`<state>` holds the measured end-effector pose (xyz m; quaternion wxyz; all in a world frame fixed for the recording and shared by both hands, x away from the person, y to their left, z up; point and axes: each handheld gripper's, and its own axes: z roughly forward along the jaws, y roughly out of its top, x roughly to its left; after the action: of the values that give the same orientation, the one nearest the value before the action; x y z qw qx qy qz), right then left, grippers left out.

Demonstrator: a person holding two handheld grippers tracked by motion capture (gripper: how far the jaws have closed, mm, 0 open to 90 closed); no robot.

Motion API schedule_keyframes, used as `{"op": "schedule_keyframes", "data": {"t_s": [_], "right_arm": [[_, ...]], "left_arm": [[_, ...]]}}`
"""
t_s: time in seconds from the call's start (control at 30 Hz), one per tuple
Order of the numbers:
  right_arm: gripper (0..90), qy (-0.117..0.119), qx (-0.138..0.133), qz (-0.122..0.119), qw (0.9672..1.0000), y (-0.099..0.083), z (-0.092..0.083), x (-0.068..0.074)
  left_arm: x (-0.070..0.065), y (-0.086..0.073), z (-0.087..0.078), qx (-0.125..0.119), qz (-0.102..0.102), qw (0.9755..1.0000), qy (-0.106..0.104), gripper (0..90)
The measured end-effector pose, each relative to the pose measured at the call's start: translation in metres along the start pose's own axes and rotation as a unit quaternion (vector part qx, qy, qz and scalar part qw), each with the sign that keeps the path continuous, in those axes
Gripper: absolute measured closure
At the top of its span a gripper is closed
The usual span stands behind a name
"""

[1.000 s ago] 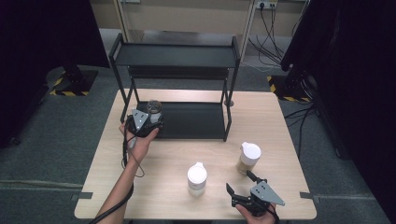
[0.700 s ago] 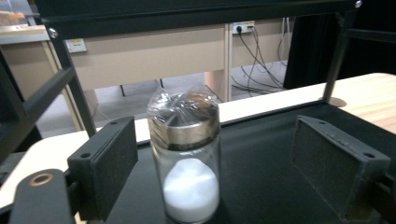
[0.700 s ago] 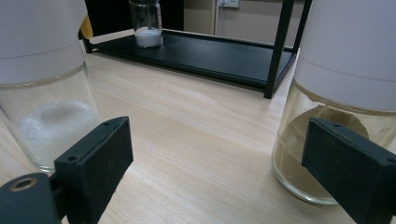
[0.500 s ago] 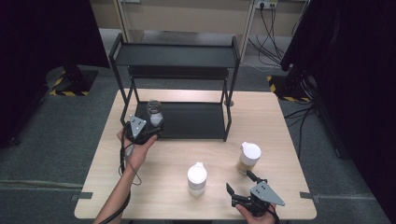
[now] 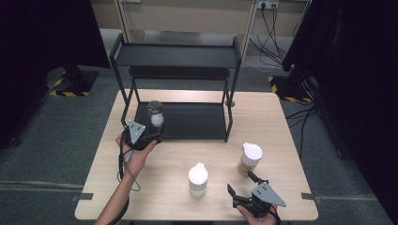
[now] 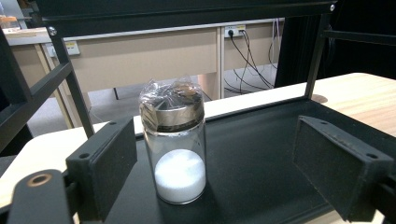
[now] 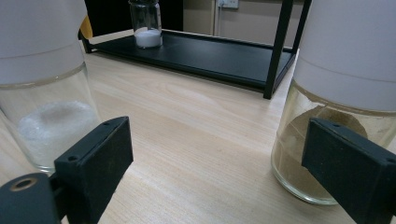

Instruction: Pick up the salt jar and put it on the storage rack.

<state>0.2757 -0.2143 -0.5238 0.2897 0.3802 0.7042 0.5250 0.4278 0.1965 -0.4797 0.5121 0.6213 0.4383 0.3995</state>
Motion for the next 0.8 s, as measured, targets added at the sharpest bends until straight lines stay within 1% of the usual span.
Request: {"op": "schedule_keyframes", "data": {"t_s": [0.23,0.47,0.63,0.8], "right_arm": [[8.9,0.000,0.000,0.000,1.0000,0.000,0.000,0.000],[8.9,-0.001,0.000,0.001,1.0000,0.000,0.000,0.000],[8.9,-0.001,-0.001,0.002,1.0000,0.000,0.000,0.000],[8.9,0.000,-0.001,0.001,1.0000,0.000,0.000,0.000]], "left_arm": [[-0.002,-0.001,-0.007,-0.003,-0.004,1.0000,-0.002,13.4],[-0.003,-0.003,-0.012,-0.004,-0.001,1.0000,-0.004,13.3],[-0.004,-0.005,-0.016,-0.005,-0.002,1.0000,-0.006,13.4],[-0.004,-0.008,-0.020,-0.004,-0.010,0.9999,-0.008,13.3]]}}
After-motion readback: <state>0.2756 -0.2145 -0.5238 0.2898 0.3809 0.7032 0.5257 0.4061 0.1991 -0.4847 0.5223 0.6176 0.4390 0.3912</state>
